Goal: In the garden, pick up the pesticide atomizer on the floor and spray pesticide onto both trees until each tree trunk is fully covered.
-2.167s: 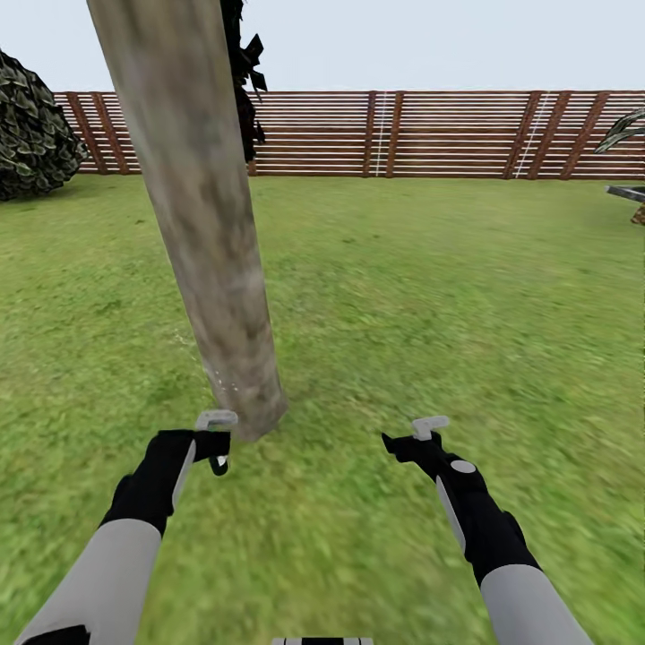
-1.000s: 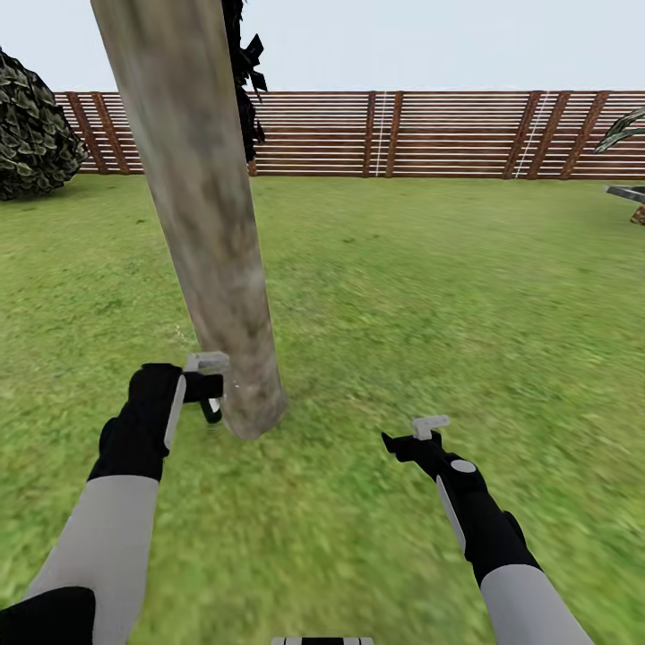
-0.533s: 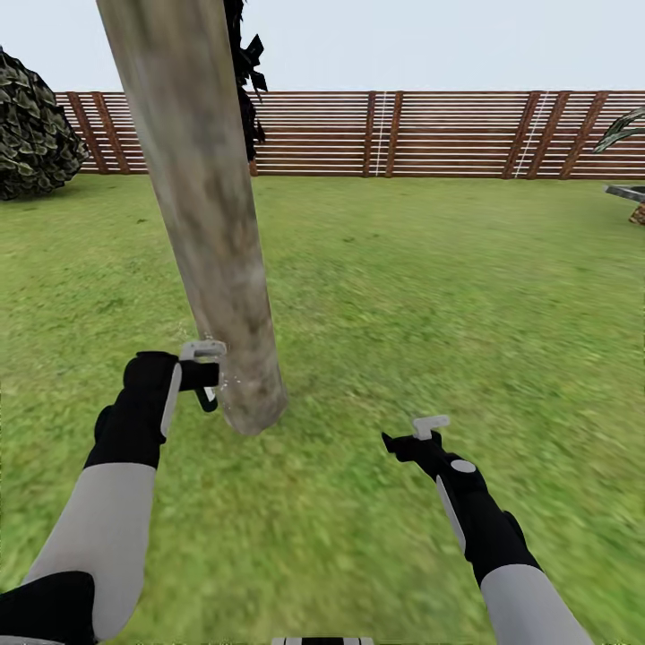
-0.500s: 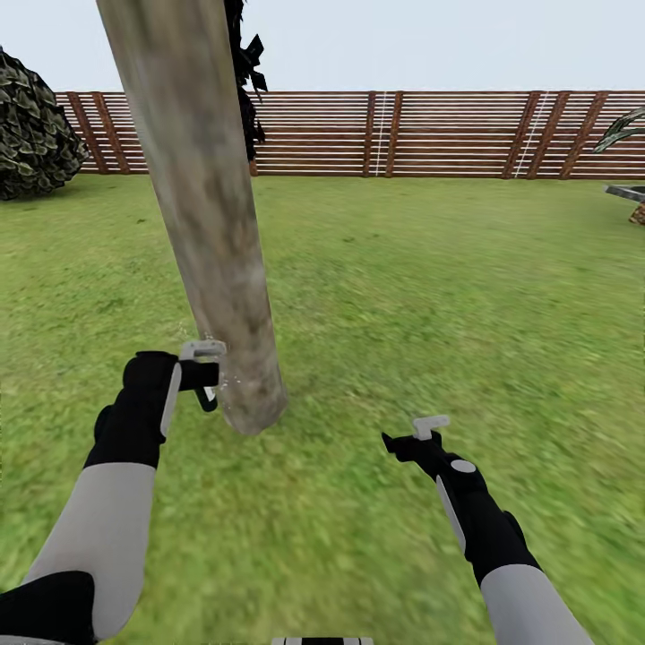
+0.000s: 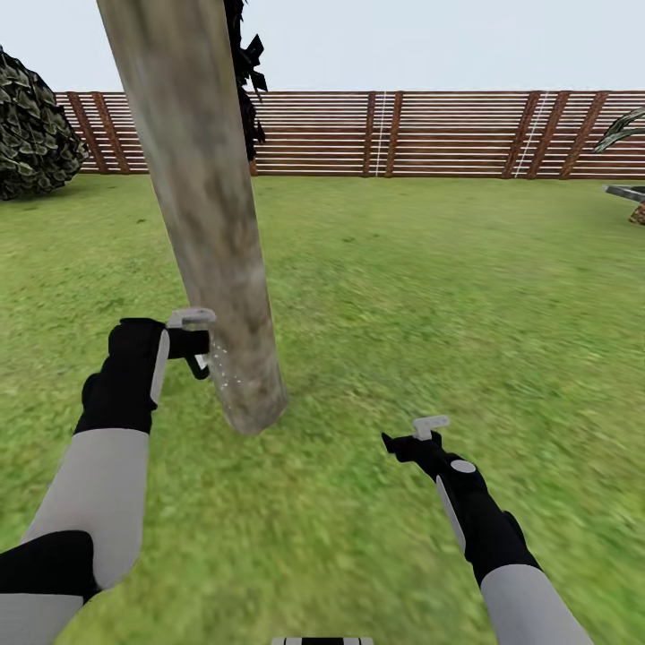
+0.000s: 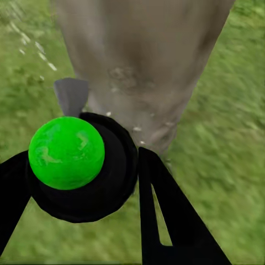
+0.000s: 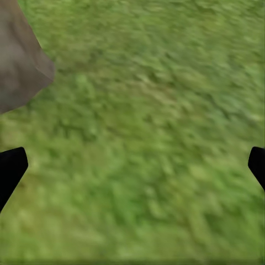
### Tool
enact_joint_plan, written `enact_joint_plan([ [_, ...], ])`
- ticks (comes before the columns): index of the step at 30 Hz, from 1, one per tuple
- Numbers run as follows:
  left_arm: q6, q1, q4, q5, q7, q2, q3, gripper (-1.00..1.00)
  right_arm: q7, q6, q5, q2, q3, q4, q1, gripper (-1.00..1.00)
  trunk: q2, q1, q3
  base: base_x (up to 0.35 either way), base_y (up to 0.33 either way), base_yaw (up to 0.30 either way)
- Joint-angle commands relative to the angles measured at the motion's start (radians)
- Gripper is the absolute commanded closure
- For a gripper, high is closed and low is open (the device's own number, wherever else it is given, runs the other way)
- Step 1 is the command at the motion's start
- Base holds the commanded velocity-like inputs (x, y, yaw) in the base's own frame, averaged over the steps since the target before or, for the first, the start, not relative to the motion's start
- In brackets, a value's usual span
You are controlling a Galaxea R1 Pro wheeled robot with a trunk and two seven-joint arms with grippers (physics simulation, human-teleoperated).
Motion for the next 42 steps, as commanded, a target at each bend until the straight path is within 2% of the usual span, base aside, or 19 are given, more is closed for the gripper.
enact_joint_plan([
  [1,-0.001,0.005,0.001,0.004,0.0,0.018,0.0,1.0,0.001,0.0,0.0,0.0,0.0,0.0,0.0,-1.0,0.0,0.0,0.0,0.0,0.0,0.0],
  [5,-0.012,0.04,0.06,0.006,-0.002,0.05,0.0,1.0,0.001,0.0,0.0,0.0,0.0,0.001,0.0,-1.0,0.0,0.0,0.0,0.0,0.0,0.0],
  [9,-0.054,0.127,0.118,0.006,0.001,0.053,-0.006,1.0,0.001,0.0,0.0,0.0,0.0,0.002,0.0,-1.0,0.0,0.0,0.0,0.0,0.0,0.0],
  [12,-0.167,0.184,0.186,0.008,0.009,0.045,-0.004,1.0,0.001,0.0,0.0,0.0,0.0,0.001,0.0,-1.0,0.0,0.0,0.0,0.0,0.0,0.0],
  [16,-0.276,0.201,0.315,0.004,0.015,0.045,0.001,1.0,0.003,0.0,-0.001,0.0,0.0,0.0,0.0,-1.0,0.0,0.0,0.0,0.0,0.0,0.0],
  [19,-0.354,0.224,0.351,0.006,0.029,0.038,0.002,1.0,0.003,0.0,-0.001,0.0,0.0,-0.001,0.0,-1.0,0.0,0.0,-0.001,0.0,0.0,0.077],
  [20,-0.391,0.233,0.356,0.01,0.048,0.027,0.003,1.0,0.003,0.0,-0.001,0.0,0.0,0.001,0.0,-1.0,0.0,0.0,-0.002,0.0,0.0,0.155],
  [21,-0.425,0.241,0.36,0.019,0.09,0.002,0.004,1.0,0.003,0.0,0.0,0.0,0.0,0.002,0.0,-1.0,0.0,0.0,-0.003,0.0,0.0,0.176],
  [24,-0.459,0.293,0.36,0.05,0.226,-0.047,0.004,1.0,0.003,0.0,0.0,0.0,0.0,0.003,0.0,-1.0,0.0,0.0,-0.006,0.0,0.0,0.186],
  [25,-0.474,0.302,0.359,0.06,0.244,-0.057,0.003,1.0,0.003,0.0,0.0,0.0,0.0,0.003,0.0,-1.0,0.0,0.0,-0.007,0.0,0.0,0.189],
  [26,-0.523,0.327,0.359,0.074,0.267,-0.075,0.003,1.0,0.003,0.0,0.0,0.0,0.0,0.003,0.0,-1.0,0.0,0.0,-0.008,0.0,0.0,0.19],
  [27,-0.558,0.348,0.359,0.08,0.273,-0.081,0.002,1.0,0.002,0.0,0.0,0.0,0.0,0.003,0.0,-1.0,0.0,0.0,-0.009,0.0,0.0,0.189],
  [31,-0.589,0.374,0.36,0.083,0.276,-0.088,0.001,1.0,0.003,0.0,0.0,0.0,0.0,0.004,0.0,-1.0,0.0,0.0,-0.012,0.0,-0.039,0.119],
  [42,-0.594,0.381,0.361,0.085,0.276,-0.091,0.001,1.0,0.003,0.0,-0.001,0.001,0.001,0.008,0.0,-1.0,0.0,0.0,-0.012,0.098,-0.249,0.004],
])
